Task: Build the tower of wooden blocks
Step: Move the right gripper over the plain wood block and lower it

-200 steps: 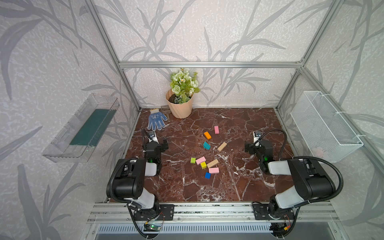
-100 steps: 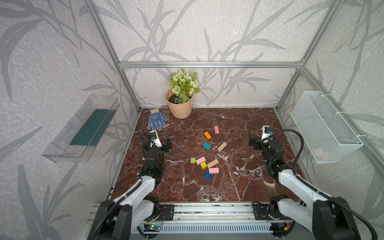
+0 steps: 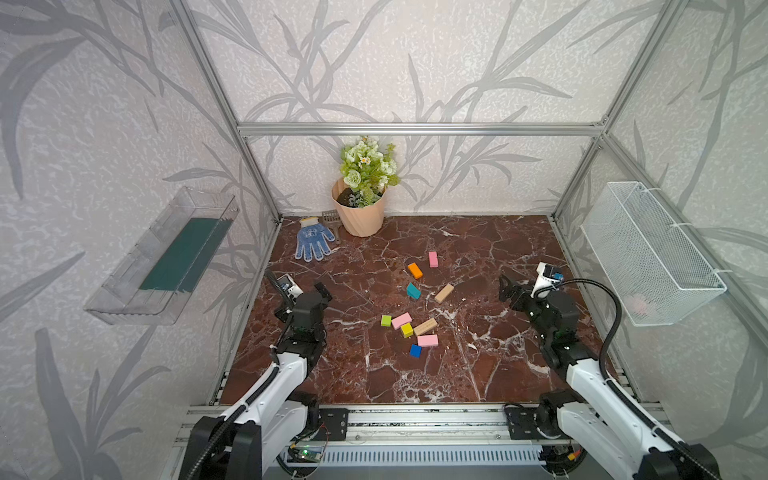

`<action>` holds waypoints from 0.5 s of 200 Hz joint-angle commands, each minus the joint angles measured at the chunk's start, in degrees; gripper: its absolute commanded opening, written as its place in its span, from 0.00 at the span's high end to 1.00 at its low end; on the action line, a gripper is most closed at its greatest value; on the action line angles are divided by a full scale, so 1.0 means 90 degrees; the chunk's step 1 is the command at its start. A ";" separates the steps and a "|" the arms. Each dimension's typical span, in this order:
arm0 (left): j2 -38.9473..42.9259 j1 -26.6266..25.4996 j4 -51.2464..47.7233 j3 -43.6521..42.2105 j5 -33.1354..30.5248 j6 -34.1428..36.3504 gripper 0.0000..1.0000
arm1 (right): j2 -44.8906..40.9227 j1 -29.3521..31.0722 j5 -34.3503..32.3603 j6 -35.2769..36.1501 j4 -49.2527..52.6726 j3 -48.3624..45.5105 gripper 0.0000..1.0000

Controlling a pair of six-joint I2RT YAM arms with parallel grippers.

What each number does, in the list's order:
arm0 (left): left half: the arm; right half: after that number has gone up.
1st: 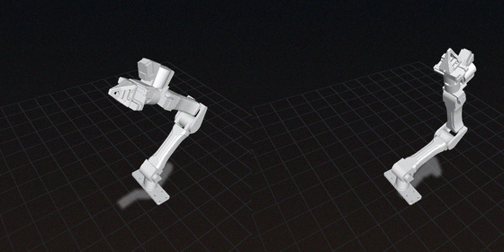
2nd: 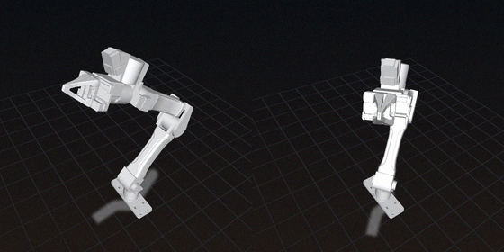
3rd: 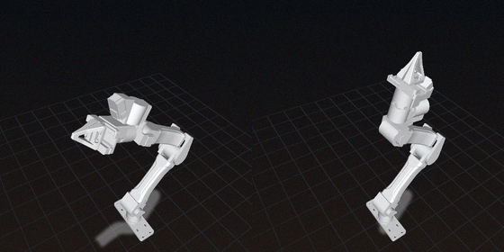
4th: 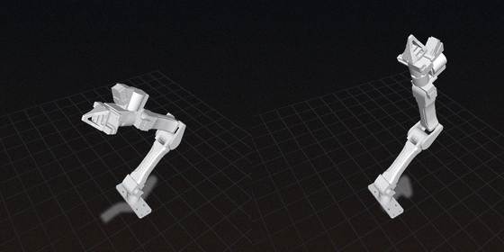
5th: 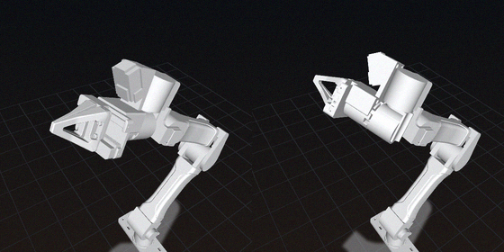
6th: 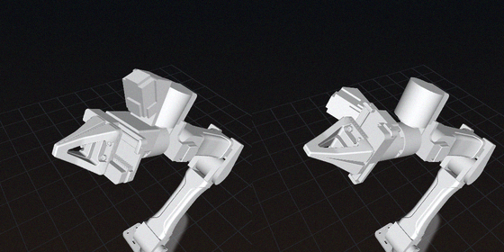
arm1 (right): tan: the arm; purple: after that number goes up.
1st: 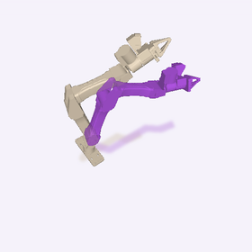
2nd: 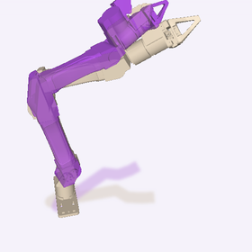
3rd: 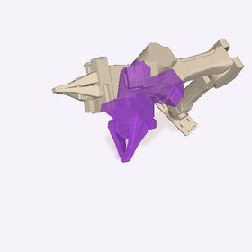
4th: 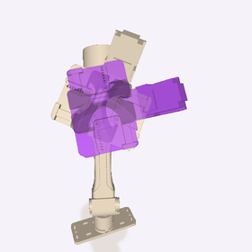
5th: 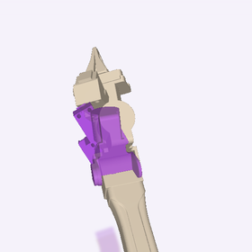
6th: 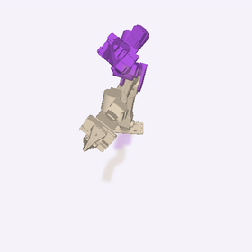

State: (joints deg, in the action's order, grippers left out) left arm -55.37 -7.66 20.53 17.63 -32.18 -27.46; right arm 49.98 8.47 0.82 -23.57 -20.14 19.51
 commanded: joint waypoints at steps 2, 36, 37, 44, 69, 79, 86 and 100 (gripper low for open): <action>-0.0020 0.0101 -0.0176 0.0056 -0.0285 -0.0601 0.01 | 0.0699 0.0001 0.0583 0.0012 0.0127 0.0500 0.01; -0.0175 0.0123 -0.0299 0.0193 -0.0125 -0.0603 0.01 | 0.2374 0.0620 0.1539 0.0699 0.0373 0.1474 0.01; -0.0175 0.0131 -0.0299 0.0191 -0.0125 -0.0602 0.01 | 0.2410 0.0665 0.1540 0.0722 0.0373 0.1494 0.01; -0.0166 0.0130 -0.0299 0.0184 -0.0119 -0.0602 0.01 | 0.2712 0.0947 0.1491 0.0889 0.0400 0.1615 0.01; -0.0084 0.0143 -0.0208 0.0100 -0.0077 -0.0595 0.01 | 0.3547 0.2033 0.0911 0.1425 0.0908 0.2259 0.01; -0.0050 0.0149 -0.0168 0.0065 -0.0048 -0.0599 0.01 | 0.3790 0.2299 0.0752 0.1497 0.1085 0.2521 0.01; -0.0020 0.0152 -0.0151 0.0044 -0.0053 -0.0600 0.01 | 0.3927 0.2437 0.0646 0.1506 0.1243 0.2712 0.01; 0.0028 0.0159 -0.0110 -0.0005 -0.0047 -0.0601 0.01 | 0.4161 0.2591 0.0483 0.1487 0.1471 0.2969 0.01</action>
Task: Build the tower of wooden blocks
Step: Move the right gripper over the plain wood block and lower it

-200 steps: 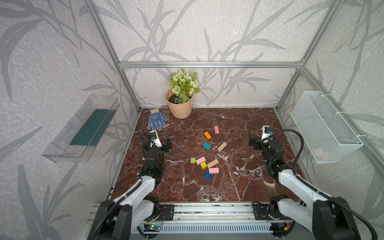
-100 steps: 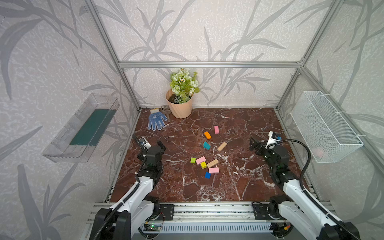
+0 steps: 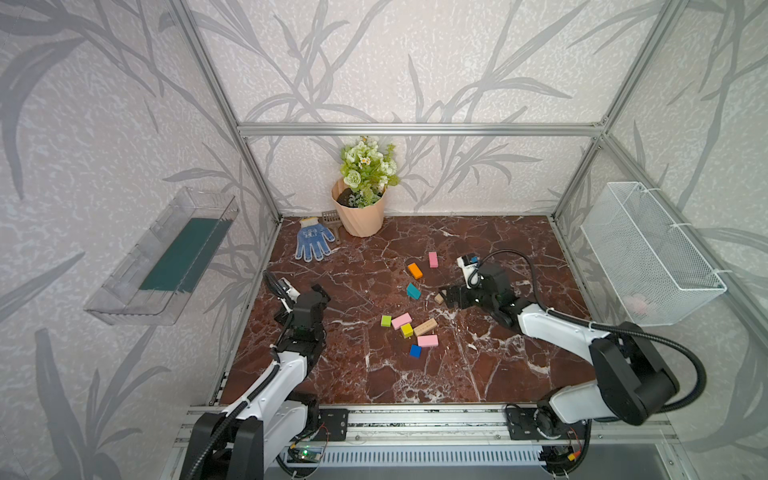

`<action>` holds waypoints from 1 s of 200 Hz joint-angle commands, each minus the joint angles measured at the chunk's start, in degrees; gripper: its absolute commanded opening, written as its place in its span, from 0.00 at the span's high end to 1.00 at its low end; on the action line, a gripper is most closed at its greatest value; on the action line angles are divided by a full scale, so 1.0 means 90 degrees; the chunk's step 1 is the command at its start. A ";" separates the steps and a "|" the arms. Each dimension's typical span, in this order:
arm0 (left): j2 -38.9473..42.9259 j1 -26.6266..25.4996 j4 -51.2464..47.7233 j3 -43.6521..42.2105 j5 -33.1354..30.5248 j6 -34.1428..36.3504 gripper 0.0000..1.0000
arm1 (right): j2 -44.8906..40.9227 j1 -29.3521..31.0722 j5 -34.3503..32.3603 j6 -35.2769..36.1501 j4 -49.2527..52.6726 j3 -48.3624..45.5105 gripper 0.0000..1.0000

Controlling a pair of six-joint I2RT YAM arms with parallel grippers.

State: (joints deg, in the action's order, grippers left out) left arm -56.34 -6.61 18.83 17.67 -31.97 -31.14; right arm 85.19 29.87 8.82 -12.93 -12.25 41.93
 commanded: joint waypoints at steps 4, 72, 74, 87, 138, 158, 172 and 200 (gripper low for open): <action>0.0153 0.0041 0.0094 -0.0031 -0.0071 -0.0200 0.01 | 0.0322 0.0238 -0.0439 0.0290 0.0642 0.0535 0.01; 0.0332 0.0062 0.0117 -0.0176 -0.0082 -0.0287 0.01 | 0.2100 0.0238 -0.0844 0.0674 0.2428 0.2182 0.01; 0.0332 0.0076 0.0115 -0.0176 -0.0096 -0.0292 0.01 | 0.2147 0.0237 -0.0809 0.0687 0.2451 0.2217 0.01; 0.0332 0.0071 0.0091 -0.0166 -0.0113 -0.0314 0.01 | 0.2408 0.0238 -0.0665 0.0750 0.2549 0.2419 0.01; 0.0333 0.0095 0.0056 -0.0161 -0.0118 -0.0349 0.01 | 0.2757 0.0239 -0.0304 0.0868 0.2680 0.2705 0.01; 0.0315 0.0100 0.0028 -0.0151 -0.0121 -0.0359 0.01 | 0.2633 0.0239 -0.0325 0.0889 0.2678 0.2600 0.01; 0.0307 0.0106 0.0018 -0.0139 -0.0130 -0.0364 0.01 | 0.2562 0.0248 -0.0325 0.0842 0.2682 0.2534 0.01; 0.0312 0.0110 0.0010 -0.0136 -0.0127 -0.0369 0.01 | 0.2332 0.0408 -0.0696 0.0773 0.2719 0.2344 0.01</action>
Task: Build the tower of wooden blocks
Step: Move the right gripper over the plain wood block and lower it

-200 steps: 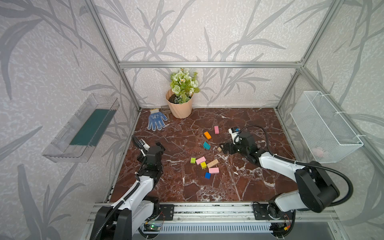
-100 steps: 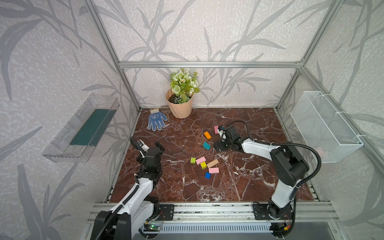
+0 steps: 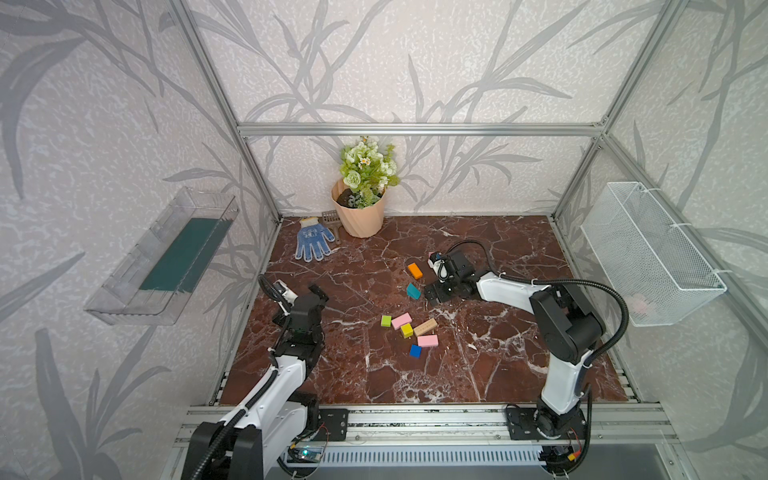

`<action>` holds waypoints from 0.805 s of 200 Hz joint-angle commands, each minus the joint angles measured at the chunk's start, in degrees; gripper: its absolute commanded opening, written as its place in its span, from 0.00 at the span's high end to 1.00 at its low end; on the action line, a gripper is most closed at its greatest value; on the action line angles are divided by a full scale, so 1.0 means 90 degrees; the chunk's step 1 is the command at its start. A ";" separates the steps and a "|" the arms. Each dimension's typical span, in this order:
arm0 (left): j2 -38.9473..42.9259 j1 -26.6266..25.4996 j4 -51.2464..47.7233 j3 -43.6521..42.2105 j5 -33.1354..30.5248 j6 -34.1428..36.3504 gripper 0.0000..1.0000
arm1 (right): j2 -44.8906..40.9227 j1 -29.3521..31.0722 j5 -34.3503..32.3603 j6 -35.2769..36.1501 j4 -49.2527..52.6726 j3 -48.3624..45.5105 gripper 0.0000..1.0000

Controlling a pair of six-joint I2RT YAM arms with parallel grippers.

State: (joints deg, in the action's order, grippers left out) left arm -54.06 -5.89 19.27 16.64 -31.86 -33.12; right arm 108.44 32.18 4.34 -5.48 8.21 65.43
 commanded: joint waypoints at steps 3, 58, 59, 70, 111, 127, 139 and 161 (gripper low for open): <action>0.0055 0.0029 -0.0041 -0.0028 -0.0142 -0.0161 0.01 | -0.0279 0.0164 -0.0262 -0.0070 0.0446 -0.0284 0.01; 0.0074 0.0044 -0.0041 -0.0037 -0.0131 -0.0182 0.01 | -0.1075 0.0349 -0.0619 -0.0274 0.0437 -0.0892 0.01; 0.0072 0.0042 -0.0041 -0.0035 -0.0132 -0.0184 0.01 | -0.1098 0.0349 -0.0619 -0.0277 0.0431 -0.0902 0.01; 0.0060 0.0039 -0.0012 -0.0044 -0.0104 -0.0187 0.01 | -0.1313 0.0360 -0.0633 -0.0326 0.0405 -0.1003 0.01; 0.0000 0.0050 -0.0029 -0.0005 -0.0066 -0.0216 0.01 | -0.1493 0.0370 -0.0978 -0.0917 0.0761 -0.0845 0.01; 0.0006 0.0062 -0.0041 -0.0009 -0.0069 -0.0234 0.01 | -0.1450 0.0369 -0.0754 -0.1289 0.0616 -0.0880 0.01; 0.0001 0.0059 -0.0041 -0.0004 -0.0074 -0.0236 0.01 | -0.1361 0.0379 -0.0810 -0.1653 0.0608 -0.0855 0.01; -0.0023 0.0072 -0.0041 0.0004 -0.0064 -0.0246 0.01 | -0.1136 0.0425 -0.1048 -0.2284 0.0639 -0.0741 0.01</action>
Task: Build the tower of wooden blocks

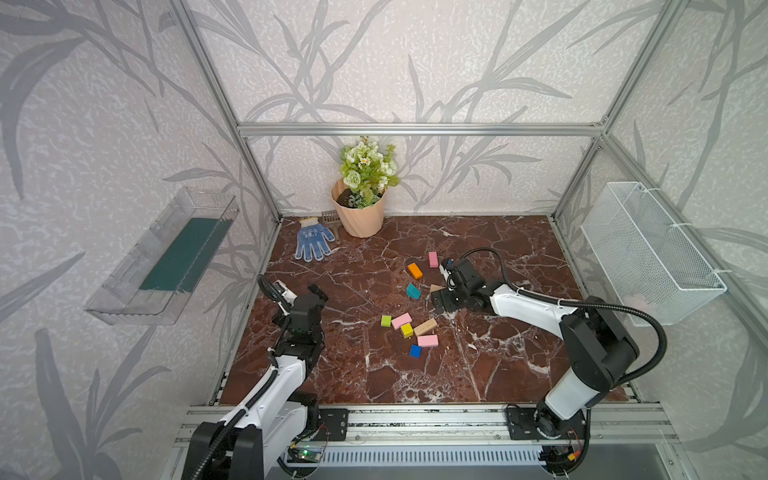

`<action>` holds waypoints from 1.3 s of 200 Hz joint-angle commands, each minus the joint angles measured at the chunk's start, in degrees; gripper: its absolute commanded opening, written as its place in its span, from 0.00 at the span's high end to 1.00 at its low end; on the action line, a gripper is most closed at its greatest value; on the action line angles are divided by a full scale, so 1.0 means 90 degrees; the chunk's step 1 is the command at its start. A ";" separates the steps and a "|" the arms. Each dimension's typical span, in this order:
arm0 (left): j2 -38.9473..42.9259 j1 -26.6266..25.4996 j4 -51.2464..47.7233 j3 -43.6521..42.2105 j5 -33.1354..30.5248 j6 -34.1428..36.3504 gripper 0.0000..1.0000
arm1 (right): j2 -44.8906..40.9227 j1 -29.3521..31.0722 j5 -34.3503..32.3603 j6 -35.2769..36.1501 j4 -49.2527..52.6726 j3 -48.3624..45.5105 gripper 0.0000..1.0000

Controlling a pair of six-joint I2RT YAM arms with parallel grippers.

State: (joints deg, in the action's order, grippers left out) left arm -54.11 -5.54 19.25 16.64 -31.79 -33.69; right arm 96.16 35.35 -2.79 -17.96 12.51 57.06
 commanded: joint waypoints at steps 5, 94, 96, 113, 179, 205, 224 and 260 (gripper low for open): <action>-0.0023 0.0031 -0.0039 0.0001 -0.0057 -0.0182 0.01 | 0.0352 0.0099 -0.0288 -0.0980 0.0141 0.0216 0.01; -0.0035 0.0062 -0.0058 0.0014 -0.0025 -0.0221 0.01 | 0.1565 0.0339 -0.1115 -0.1696 0.0827 0.1343 0.01; -0.0034 0.0062 -0.0056 0.0013 -0.0030 -0.0221 0.01 | 0.1597 0.0339 -0.1123 -0.1701 0.0844 0.1367 0.01; -0.0038 0.0068 -0.0058 0.0006 -0.0020 -0.0231 0.01 | 0.1852 0.0339 -0.1105 -0.1706 0.0953 0.1599 0.00; -0.0023 0.0093 -0.0068 0.0000 0.0000 -0.0251 0.01 | 0.2663 0.0339 -0.1426 -0.1611 0.1530 0.2494 0.08; -0.0042 0.0101 -0.0068 0.0009 -0.0003 -0.0260 0.01 | 0.2822 0.0338 -0.1436 -0.1589 0.1588 0.2635 0.14; -0.0043 0.0098 -0.0078 0.0011 0.0007 -0.0260 0.01 | 0.2828 0.0339 -0.1481 -0.1584 0.1608 0.2637 0.20; -0.0040 0.0107 -0.0075 0.0015 0.0017 -0.0270 0.01 | 0.2647 0.0335 -0.1633 -0.1594 0.1587 0.2492 0.27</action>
State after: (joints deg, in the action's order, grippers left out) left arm -54.52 -4.82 18.81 16.64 -31.35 -34.61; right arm 119.55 38.37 -15.20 -32.49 22.46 80.90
